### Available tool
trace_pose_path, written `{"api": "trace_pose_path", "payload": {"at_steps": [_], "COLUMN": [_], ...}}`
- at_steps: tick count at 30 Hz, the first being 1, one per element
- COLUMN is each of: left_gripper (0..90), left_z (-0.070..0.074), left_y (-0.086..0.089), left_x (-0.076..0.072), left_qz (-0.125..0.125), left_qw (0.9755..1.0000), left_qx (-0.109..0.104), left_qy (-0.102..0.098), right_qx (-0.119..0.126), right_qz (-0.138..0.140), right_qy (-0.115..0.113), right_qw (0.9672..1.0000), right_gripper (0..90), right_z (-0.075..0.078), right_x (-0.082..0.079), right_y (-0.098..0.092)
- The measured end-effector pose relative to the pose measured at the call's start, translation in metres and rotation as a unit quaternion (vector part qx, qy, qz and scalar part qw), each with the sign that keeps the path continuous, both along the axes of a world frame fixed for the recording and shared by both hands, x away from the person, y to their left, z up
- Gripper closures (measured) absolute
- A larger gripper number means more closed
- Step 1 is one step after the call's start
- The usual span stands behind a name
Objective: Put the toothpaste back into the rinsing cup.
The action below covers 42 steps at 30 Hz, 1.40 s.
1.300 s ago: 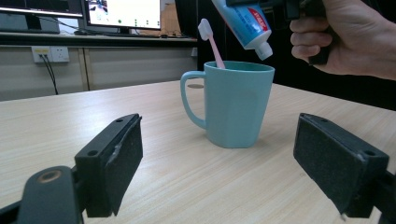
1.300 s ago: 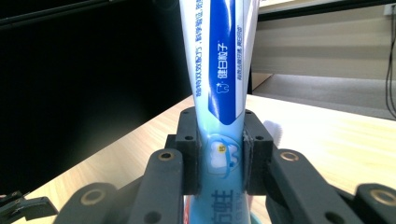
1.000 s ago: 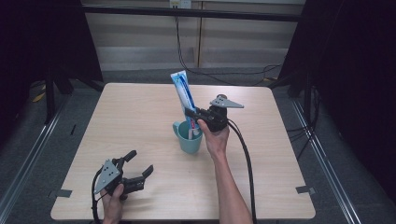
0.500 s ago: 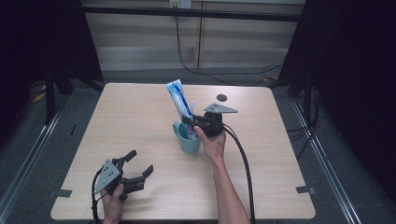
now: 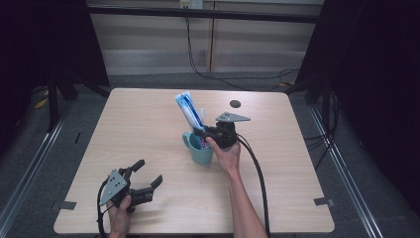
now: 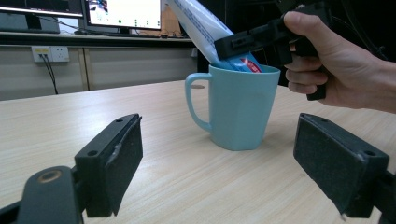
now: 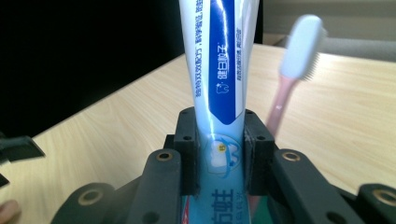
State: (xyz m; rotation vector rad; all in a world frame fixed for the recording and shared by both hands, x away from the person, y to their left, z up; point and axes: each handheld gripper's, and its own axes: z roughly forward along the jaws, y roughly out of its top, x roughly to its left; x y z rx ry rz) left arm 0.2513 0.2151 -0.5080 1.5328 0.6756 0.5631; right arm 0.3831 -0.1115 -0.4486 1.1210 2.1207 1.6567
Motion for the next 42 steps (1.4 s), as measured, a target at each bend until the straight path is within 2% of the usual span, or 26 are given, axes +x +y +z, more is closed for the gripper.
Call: {"api": "trace_pose_path", "payload": {"at_steps": [3, 9, 17, 19, 25, 30, 34, 35, 37, 42], "left_gripper": [15.7, 15.7, 15.7, 15.7, 15.7, 15.7, 15.7, 15.7, 15.7, 15.7], "left_z": [0.000, 0.000, 0.000, 0.000, 0.000, 0.000, 0.000, 0.000, 0.000, 0.000], "left_y": [0.000, -0.001, -0.001, -0.001, -0.001, 0.000, 0.000, -0.001, 0.000, -0.001], "left_x": [0.000, 0.000, -0.001, -0.001, -0.001, -0.001, -0.001, -0.001, -0.001, -0.001], "left_qz": [0.003, 0.001, 0.002, 0.002, 0.002, 0.002, 0.002, 0.002, 0.002, 0.002], "left_qw": [1.0000, 1.0000, 1.0000, 1.0000, 1.0000, 1.0000, 1.0000, 1.0000, 1.0000, 1.0000], "left_qx": [-0.002, -0.003, -0.001, -0.001, 0.000, 0.002, 0.002, 0.000, 0.003, 0.001], "left_qy": [0.003, 0.003, 0.002, 0.001, 0.001, 0.000, 0.000, 0.000, -0.001, 0.000], "right_qx": [0.004, -0.017, -0.016, -0.009, -0.015, -0.021, -0.016, -0.006, -0.001, 0.001], "right_qz": [0.001, 0.007, 0.002, 0.004, 0.014, 0.016, 0.017, 0.015, 0.012, 0.005], "right_qy": [0.002, 0.000, 0.003, 0.001, -0.001, -0.002, -0.001, -0.004, -0.005, -0.003], "right_qw": [1.0000, 0.9998, 0.9999, 0.9999, 0.9998, 0.9996, 0.9997, 0.9999, 0.9999, 1.0000], "right_gripper": [71.2, 69.7, 65.0, 66.2, 72.2, 71.7, 68.4, 62.8, 60.6, 55.4], "right_z": [0.000, 0.004, 0.008, 0.009, 0.009, 0.009, 0.009, 0.012, 0.013, 0.015], "right_x": [0.000, -0.002, -0.006, -0.008, -0.012, -0.014, -0.015, -0.016, -0.017, -0.017], "right_y": [-0.002, -0.002, -0.010, -0.012, -0.015, -0.013, -0.014, -0.016, -0.017, -0.021]}}
